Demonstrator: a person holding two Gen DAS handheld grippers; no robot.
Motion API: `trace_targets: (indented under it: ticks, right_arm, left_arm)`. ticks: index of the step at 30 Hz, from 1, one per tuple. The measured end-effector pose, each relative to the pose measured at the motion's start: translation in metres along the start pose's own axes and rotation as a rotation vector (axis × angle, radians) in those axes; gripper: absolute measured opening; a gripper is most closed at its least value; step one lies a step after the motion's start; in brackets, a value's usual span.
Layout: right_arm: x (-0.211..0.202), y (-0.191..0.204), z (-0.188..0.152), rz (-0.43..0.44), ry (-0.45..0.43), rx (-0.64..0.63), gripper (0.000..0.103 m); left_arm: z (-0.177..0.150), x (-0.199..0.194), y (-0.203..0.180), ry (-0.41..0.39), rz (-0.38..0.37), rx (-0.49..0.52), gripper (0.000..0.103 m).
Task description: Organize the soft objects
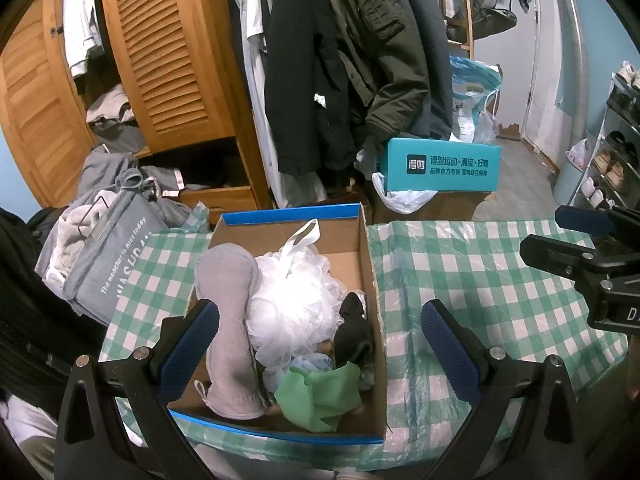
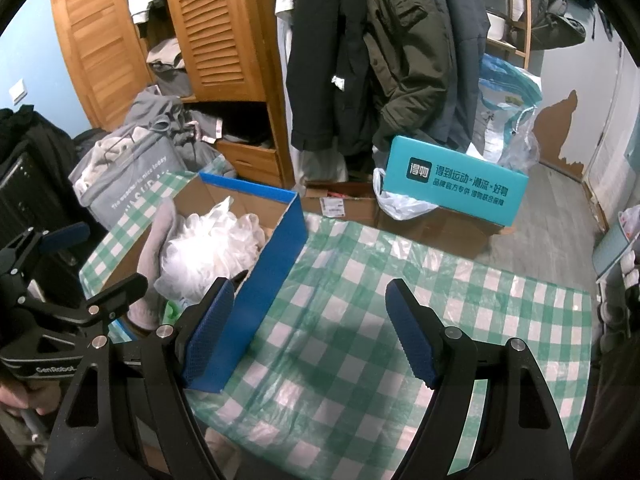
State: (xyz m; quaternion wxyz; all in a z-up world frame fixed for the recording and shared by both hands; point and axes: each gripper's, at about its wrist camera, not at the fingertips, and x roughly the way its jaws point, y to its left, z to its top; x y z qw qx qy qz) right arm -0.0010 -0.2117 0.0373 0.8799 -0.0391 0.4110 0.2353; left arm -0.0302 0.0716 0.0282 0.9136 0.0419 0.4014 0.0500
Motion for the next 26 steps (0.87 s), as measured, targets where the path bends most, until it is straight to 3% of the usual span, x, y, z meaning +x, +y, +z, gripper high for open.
trace_targets:
  ticks: [26]
  right_arm:
    - [0.0017,0.0002,-0.001,0.001,0.004,0.002,0.078]
  left_arm:
    - [-0.0016,0.0014,-0.0001,0.006,-0.008,-0.006,0.102]
